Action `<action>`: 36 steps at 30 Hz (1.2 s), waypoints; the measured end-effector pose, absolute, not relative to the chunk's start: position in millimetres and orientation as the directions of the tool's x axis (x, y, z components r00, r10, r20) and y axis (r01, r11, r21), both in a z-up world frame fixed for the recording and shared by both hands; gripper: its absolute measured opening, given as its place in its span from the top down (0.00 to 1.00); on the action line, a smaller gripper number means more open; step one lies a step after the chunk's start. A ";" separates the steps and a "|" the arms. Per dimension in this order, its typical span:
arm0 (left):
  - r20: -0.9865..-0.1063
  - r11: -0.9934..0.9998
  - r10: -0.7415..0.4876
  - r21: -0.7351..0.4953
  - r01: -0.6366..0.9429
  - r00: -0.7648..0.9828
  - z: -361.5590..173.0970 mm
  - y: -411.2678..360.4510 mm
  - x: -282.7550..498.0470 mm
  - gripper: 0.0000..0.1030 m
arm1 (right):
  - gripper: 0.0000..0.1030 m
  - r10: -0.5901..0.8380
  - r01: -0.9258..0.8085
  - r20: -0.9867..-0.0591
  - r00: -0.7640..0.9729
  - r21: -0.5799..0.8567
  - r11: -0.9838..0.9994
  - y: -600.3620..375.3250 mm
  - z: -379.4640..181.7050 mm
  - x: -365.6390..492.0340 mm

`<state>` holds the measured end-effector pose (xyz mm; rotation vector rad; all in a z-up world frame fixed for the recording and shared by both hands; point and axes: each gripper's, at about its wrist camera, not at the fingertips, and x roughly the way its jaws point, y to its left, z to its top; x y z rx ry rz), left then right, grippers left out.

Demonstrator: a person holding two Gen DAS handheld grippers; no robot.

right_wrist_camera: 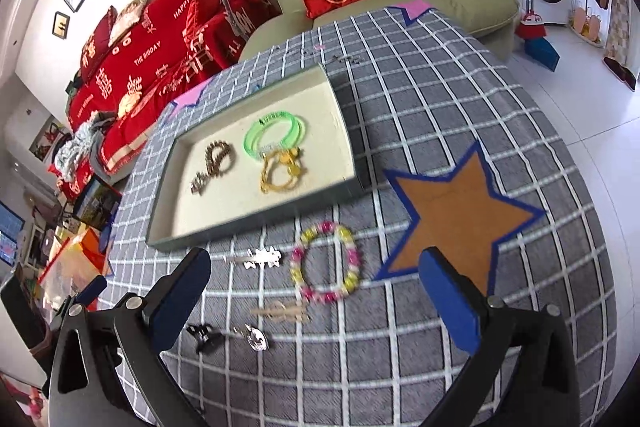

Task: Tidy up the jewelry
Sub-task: 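Withdraw both tools from the tray toward the remaining jewelry, then grasp the black hair clip with the left tool while the right tool grasps the pink-yellow beaded bracelet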

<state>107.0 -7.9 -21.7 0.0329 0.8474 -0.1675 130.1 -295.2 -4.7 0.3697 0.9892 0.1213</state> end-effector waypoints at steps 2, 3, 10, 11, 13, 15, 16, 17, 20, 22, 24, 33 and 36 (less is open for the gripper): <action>-0.757 0.984 -0.135 -0.025 0.178 0.639 -27.7 -14.0 98.8 0.00 | 0.00 0.268 0.066 -0.806 0.528 0.354 0.933 -294.8 -10.6 126.4; -0.761 0.982 -0.136 -0.019 0.187 0.635 -30.1 -16.4 95.8 0.00 | 0.00 0.269 0.067 -0.811 0.520 0.353 0.933 -294.9 -13.1 125.4; -0.799 0.973 -0.134 0.005 0.229 0.586 -51.4 -29.7 87.2 0.00 | 0.00 0.251 0.059 -0.855 0.453 0.310 0.949 -289.0 -36.0 118.9; -0.803 0.974 -0.130 0.009 0.228 0.582 -53.5 -30.5 87.9 0.00 | 0.00 0.252 0.057 -0.859 0.446 0.309 0.950 -288.2 -39.4 117.6; -0.813 0.975 -0.121 0.010 0.221 0.570 -58.5 -30.8 89.2 0.00 | 0.00 0.248 0.055 -0.865 0.435 0.301 0.952 -286.7 -43.8 116.4; -0.820 0.977 -0.115 0.008 0.213 0.560 -61.7 -30.4 92.0 0.00 | 0.00 0.233 0.054 -0.873 0.428 0.282 0.958 -286.0 -48.3 115.4; -0.823 0.978 -0.114 0.006 0.209 0.557 -63.1 -30.3 92.6 0.00 | 0.00 0.228 0.054 -0.876 0.425 0.276 0.960 -285.8 -50.2 115.2; -0.825 0.978 -0.114 0.005 0.208 0.554 -64.2 -30.4 93.2 0.00 | 0.00 0.226 0.055 -0.879 0.420 0.273 0.960 -286.0 -52.2 115.1; -0.828 0.977 -0.110 0.014 0.215 0.550 -66.6 -34.0 94.5 0.00 | 0.00 0.218 0.065 -0.885 0.411 0.266 0.962 -286.8 -56.9 117.2; -0.828 0.974 -0.107 0.023 0.224 0.550 -67.7 -38.1 95.1 0.00 | 0.00 0.207 0.074 -0.888 0.411 0.258 0.963 -288.5 -59.0 118.8; -0.828 0.971 -0.110 0.029 0.237 0.551 -68.3 -42.3 95.9 0.00 | 0.00 0.185 0.089 -0.892 0.413 0.242 0.966 -290.7 -60.8 122.0; -0.814 0.953 -0.115 0.071 0.294 0.570 -65.7 -62.1 98.9 0.00 | 0.00 0.081 0.118 -0.907 0.413 0.141 0.983 -290.1 -71.9 144.9; -0.810 0.948 -0.116 0.083 0.308 0.575 -65.1 -66.6 98.1 0.00 | 0.00 0.061 0.098 -0.908 0.415 0.111 0.989 -283.1 -72.8 149.6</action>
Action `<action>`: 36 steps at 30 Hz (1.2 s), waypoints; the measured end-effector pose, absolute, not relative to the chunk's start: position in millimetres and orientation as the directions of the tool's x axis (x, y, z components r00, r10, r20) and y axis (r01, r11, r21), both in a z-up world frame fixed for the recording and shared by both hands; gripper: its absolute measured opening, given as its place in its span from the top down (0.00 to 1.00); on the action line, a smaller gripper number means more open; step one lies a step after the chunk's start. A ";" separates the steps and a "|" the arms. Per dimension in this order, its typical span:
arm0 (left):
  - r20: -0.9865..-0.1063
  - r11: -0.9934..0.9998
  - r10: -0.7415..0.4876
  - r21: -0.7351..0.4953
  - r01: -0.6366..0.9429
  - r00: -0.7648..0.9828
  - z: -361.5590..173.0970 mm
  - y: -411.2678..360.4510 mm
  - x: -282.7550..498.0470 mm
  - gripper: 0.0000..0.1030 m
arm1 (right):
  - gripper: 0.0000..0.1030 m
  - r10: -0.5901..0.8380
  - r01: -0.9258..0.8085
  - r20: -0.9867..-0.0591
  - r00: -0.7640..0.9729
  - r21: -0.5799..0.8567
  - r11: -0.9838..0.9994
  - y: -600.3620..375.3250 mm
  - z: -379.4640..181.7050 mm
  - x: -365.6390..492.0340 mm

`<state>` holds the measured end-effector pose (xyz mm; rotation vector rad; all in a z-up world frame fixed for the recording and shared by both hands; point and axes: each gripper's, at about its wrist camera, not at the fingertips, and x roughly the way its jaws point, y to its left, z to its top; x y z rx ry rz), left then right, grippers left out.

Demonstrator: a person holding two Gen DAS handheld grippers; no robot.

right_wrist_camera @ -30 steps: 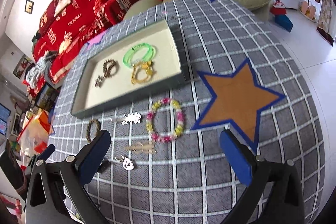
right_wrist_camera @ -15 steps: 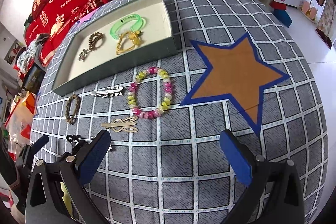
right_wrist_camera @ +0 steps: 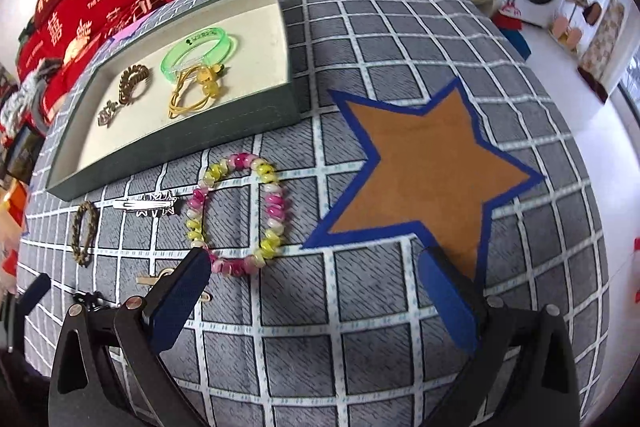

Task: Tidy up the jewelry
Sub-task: 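Grasp the black hair clip with the left tool while the right tool grasps the pink-yellow beaded bracelet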

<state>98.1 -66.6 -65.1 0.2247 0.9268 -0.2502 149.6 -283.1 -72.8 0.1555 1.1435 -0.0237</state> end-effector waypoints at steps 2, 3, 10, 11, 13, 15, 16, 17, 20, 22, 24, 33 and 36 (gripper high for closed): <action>-0.809 0.946 -0.116 0.086 0.312 0.576 -65.4 -68.5 98.5 0.00 | 0.01 0.044 0.089 -0.907 0.419 0.089 0.992 -278.8 -73.7 151.9; -0.810 0.946 -0.117 0.085 0.312 0.575 -65.5 -68.7 98.7 0.00 | 0.01 0.038 0.088 -0.907 0.420 0.082 0.993 -276.9 -73.8 152.0; -0.823 0.941 -0.139 0.064 0.332 0.551 -71.4 -72.2 101.5 0.17 | 0.19 0.001 0.062 -0.898 0.440 0.031 0.998 -267.6 -72.2 157.5; -0.824 0.940 -0.145 0.058 0.337 0.548 -71.9 -73.1 101.4 0.20 | 0.26 -0.029 0.042 -0.897 0.442 -0.012 0.999 -263.3 -72.1 157.8; -0.822 0.936 -0.154 0.058 0.348 0.549 -71.4 -75.1 100.1 0.25 | 0.30 -0.019 0.016 -0.892 0.452 -0.013 1.000 -259.4 -70.6 155.5; -0.822 0.930 -0.168 0.051 0.364 0.544 -71.4 -78.2 99.4 0.33 | 0.32 -0.021 0.007 -0.891 0.453 -0.019 1.000 -258.0 -69.4 155.6; -0.822 0.928 -0.170 0.053 0.369 0.544 -71.1 -79.7 99.2 0.33 | 0.33 -0.021 0.002 -0.891 0.453 -0.022 1.000 -257.2 -69.2 155.4; -0.822 0.927 -0.169 0.055 0.371 0.544 -70.9 -80.5 98.9 0.35 | 0.35 -0.020 -0.005 -0.891 0.454 -0.025 1.000 -256.2 -68.8 155.4; -0.825 0.923 -0.189 0.036 0.383 0.533 -70.2 -81.6 98.9 0.46 | 0.37 -0.014 -0.015 -0.894 0.449 -0.023 1.000 -253.6 -68.4 155.2; -0.825 0.920 -0.196 0.032 0.389 0.530 -69.8 -83.0 98.4 0.57 | 0.38 -0.012 -0.020 -0.894 0.448 -0.023 1.000 -252.5 -69.0 155.8; -0.826 0.919 -0.206 0.021 0.394 0.524 -69.5 -83.0 98.7 0.65 | 0.41 -0.006 -0.033 -0.892 0.451 -0.023 0.999 -251.4 -68.8 155.6; -0.807 0.923 -0.244 -0.024 0.384 0.537 -56.6 -69.0 94.9 0.67 | 0.91 -0.003 -0.084 -0.884 0.467 -0.048 0.995 -233.1 -63.2 149.2; -0.798 0.921 -0.261 -0.037 0.387 0.544 -47.7 -62.4 96.0 0.67 | 0.91 0.021 -0.081 -0.876 0.482 -0.021 0.996 -236.9 -55.5 144.9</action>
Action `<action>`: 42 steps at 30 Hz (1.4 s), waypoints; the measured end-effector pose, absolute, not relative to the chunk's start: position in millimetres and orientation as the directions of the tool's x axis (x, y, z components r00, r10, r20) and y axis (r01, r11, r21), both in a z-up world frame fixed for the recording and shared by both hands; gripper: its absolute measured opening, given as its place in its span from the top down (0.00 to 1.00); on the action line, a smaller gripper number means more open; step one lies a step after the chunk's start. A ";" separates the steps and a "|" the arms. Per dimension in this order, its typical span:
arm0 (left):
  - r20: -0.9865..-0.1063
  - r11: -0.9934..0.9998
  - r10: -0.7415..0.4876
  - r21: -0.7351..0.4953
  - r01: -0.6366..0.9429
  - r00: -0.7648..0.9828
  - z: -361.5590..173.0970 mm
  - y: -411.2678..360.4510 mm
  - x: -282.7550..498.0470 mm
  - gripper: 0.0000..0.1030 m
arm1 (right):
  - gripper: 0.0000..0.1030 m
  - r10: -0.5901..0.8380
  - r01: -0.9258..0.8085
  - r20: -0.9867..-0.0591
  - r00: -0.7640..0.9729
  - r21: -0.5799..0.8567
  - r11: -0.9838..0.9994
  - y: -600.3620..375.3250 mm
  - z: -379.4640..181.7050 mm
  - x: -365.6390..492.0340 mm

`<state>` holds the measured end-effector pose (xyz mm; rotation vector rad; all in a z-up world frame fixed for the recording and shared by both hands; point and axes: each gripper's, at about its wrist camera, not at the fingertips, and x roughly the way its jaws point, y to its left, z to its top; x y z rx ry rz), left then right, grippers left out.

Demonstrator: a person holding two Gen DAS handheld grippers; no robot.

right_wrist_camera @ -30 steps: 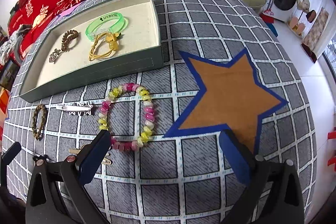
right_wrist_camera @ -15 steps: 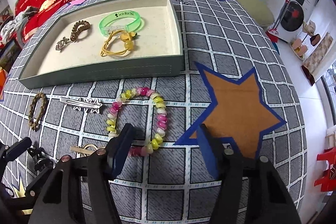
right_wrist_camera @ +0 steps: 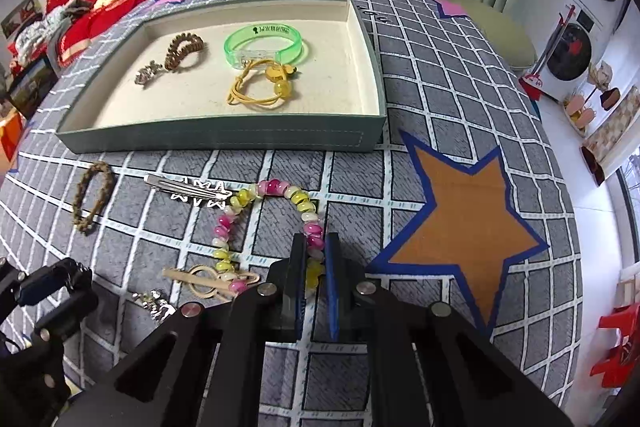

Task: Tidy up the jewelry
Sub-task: 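Grasp the black hair clip with the left tool while the right tool grasps the pink-yellow beaded bracelet, then carry the hair clip and beaded bracelet into the tray and open both tools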

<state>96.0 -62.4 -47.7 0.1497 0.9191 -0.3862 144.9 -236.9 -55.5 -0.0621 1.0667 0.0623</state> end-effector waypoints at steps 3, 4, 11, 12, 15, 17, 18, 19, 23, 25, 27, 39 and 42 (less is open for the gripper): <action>-0.786 0.924 -0.268 -0.046 0.379 0.557 -37.0 -54.7 100.1 0.67 | 0.91 0.034 -0.083 -0.861 0.508 -0.009 0.997 -241.2 -42.1 142.6; -0.780 0.926 -0.271 -0.051 0.374 0.564 -32.4 -51.6 101.7 0.67 | 0.91 0.041 -0.084 -0.856 0.515 -0.003 0.996 -242.2 -37.3 142.3; -0.747 0.936 -0.261 -0.040 0.351 0.612 -5.9 -37.4 113.6 0.67 | 0.91 0.087 -0.081 -0.819 0.567 0.050 0.996 -249.7 -2.5 144.7; -0.743 0.937 -0.260 -0.039 0.348 0.617 -2.5 -35.6 115.1 0.67 | 0.91 0.093 -0.080 -0.816 0.570 0.058 0.995 -249.6 0.5 145.0; -0.731 0.939 -0.262 -0.043 0.341 0.630 8.2 -31.6 123.3 0.67 | 0.91 0.106 -0.076 -0.807 0.581 0.076 0.994 -251.8 9.4 149.9; -0.721 0.940 -0.263 -0.040 0.340 0.642 16.4 -29.3 129.3 0.67 | 0.91 0.115 -0.078 -0.798 0.591 0.086 0.993 -252.9 15.7 155.3; -0.715 0.940 -0.261 -0.035 0.340 0.649 20.5 -28.9 132.0 0.67 | 0.91 0.116 -0.077 -0.795 0.595 0.088 0.993 -253.0 18.7 157.0; -0.709 0.940 -0.259 -0.029 0.340 0.656 24.8 -28.7 133.9 0.67 | 0.91 0.119 -0.076 -0.792 0.599 0.093 0.993 -253.6 21.6 160.2; -0.689 0.943 -0.256 -0.023 0.332 0.678 40.5 -26.1 148.4 0.67 | 0.91 0.138 -0.086 -0.779 0.612 0.108 0.990 -249.8 35.1 171.1; -0.684 0.946 -0.249 -0.019 0.324 0.685 45.6 -25.4 157.9 0.67 | 0.91 0.144 -0.097 -0.772 0.619 0.106 0.990 -246.8 41.2 178.4; -0.682 0.949 -0.237 -0.012 0.314 0.692 47.5 -25.3 166.7 0.67 | 0.91 0.148 -0.110 -0.765 0.626 0.101 0.989 -242.6 46.8 187.1; -0.725 0.980 -0.173 -0.056 0.194 0.667 24.7 -25.5 250.5 0.67 | 0.91 0.177 -0.087 -0.767 0.617 0.157 0.984 -228.9 36.8 250.2; -0.743 0.984 -0.150 -0.049 0.171 0.652 7.5 -31.4 266.4 0.67 | 0.91 0.174 -0.062 -0.773 0.610 0.172 0.983 -230.3 23.3 262.0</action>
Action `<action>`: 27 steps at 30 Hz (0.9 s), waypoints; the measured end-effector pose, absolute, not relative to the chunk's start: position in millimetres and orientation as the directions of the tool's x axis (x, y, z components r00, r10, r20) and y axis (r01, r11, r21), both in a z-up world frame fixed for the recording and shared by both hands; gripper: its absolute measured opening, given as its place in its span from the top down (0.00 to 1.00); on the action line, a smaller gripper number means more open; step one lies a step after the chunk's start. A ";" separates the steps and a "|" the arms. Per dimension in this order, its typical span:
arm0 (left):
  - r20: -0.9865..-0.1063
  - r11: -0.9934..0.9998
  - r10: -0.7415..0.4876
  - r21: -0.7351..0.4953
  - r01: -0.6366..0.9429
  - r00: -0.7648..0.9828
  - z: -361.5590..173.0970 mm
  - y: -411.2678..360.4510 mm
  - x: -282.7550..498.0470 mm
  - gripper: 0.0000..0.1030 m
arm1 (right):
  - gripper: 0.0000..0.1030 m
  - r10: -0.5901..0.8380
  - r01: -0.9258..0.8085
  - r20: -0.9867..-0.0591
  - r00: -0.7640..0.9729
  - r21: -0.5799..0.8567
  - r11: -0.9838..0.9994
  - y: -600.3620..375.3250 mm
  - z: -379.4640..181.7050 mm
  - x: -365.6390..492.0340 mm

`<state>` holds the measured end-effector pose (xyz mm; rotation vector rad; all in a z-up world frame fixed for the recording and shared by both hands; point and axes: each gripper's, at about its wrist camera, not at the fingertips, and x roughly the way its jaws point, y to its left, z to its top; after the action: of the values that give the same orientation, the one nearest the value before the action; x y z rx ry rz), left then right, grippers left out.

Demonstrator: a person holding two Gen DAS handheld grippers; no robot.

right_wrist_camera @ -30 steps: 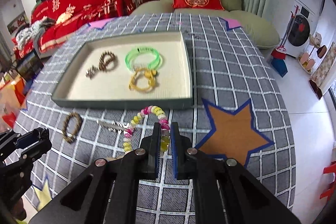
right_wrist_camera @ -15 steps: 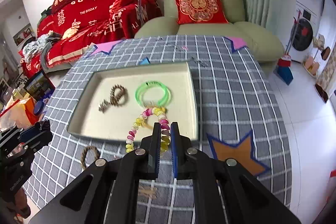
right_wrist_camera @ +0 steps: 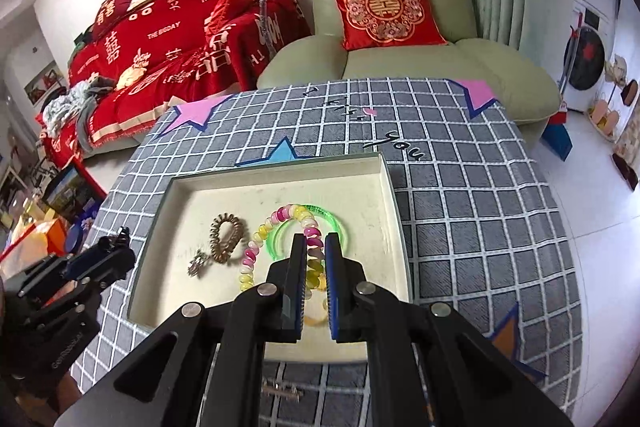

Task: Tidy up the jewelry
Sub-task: 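Carry the hair clip and beaded bracelet into the tray and open both tools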

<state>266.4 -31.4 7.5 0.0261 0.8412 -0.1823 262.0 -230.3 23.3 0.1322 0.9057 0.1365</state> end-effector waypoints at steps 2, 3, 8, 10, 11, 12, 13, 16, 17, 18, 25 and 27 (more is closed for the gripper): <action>-0.758 0.986 -0.140 -0.046 0.162 0.638 -5.0 -35.3 275.6 0.67 | 0.91 0.181 -0.039 -0.780 0.599 0.197 0.980 -233.1 11.6 268.8; -0.763 0.987 -0.134 -0.044 0.157 0.632 -10.6 -36.4 278.9 0.67 | 0.91 0.189 -0.025 -0.784 0.591 0.217 0.976 -235.4 4.1 272.2; -0.769 0.991 -0.100 -0.019 0.135 0.632 -32.0 -41.9 291.2 0.67 | 0.91 0.198 0.007 -0.796 0.572 0.247 0.969 -242.7 -23.2 285.0; -0.772 0.991 -0.094 -0.010 0.136 0.628 -38.9 -45.2 293.2 0.67 | 0.91 0.202 0.011 -0.798 0.567 0.253 0.968 -243.9 -31.0 287.7; -0.775 0.990 -0.092 -0.007 0.137 0.625 -40.9 -46.3 293.4 0.67 | 0.91 0.203 0.015 -0.803 0.560 0.256 0.967 -244.4 -36.4 289.2; -0.778 0.990 -0.089 0.000 0.140 0.623 -43.5 -47.7 294.6 0.67 | 0.91 0.204 0.017 -0.807 0.554 0.256 0.966 -244.5 -39.8 289.9; -0.779 0.990 -0.082 0.011 0.144 0.622 -46.4 -49.8 294.5 0.67 | 0.91 0.206 0.018 -0.812 0.547 0.257 0.966 -244.9 -43.2 291.0; -0.782 0.988 -0.068 0.035 0.153 0.619 -52.9 -52.0 293.9 0.67 | 0.91 0.209 0.016 -0.819 0.535 0.256 0.966 -244.1 -50.1 292.5; -0.785 0.987 -0.062 0.041 0.152 0.617 -54.9 -52.5 293.8 0.67 | 0.91 0.209 0.016 -0.821 0.531 0.257 0.966 -243.9 -51.8 292.9; -0.788 0.988 -0.056 0.045 0.149 0.613 -56.7 -52.5 293.9 0.67 | 0.91 0.209 0.018 -0.822 0.529 0.257 0.966 -243.8 -52.8 293.5; -0.797 0.989 -0.059 0.034 0.142 0.601 -59.6 -53.9 294.7 0.66 | 0.90 0.196 0.016 -0.830 0.523 0.239 0.971 -241.9 -55.0 290.9; -0.797 0.991 -0.052 0.035 0.132 0.601 -58.6 -54.4 293.9 0.66 | 0.90 0.205 0.018 -0.837 0.508 0.248 0.969 -241.3 -56.2 293.6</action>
<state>293.9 -54.4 -58.6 0.0935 0.9201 -0.1064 293.6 -241.3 -56.2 0.2374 1.0350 0.1138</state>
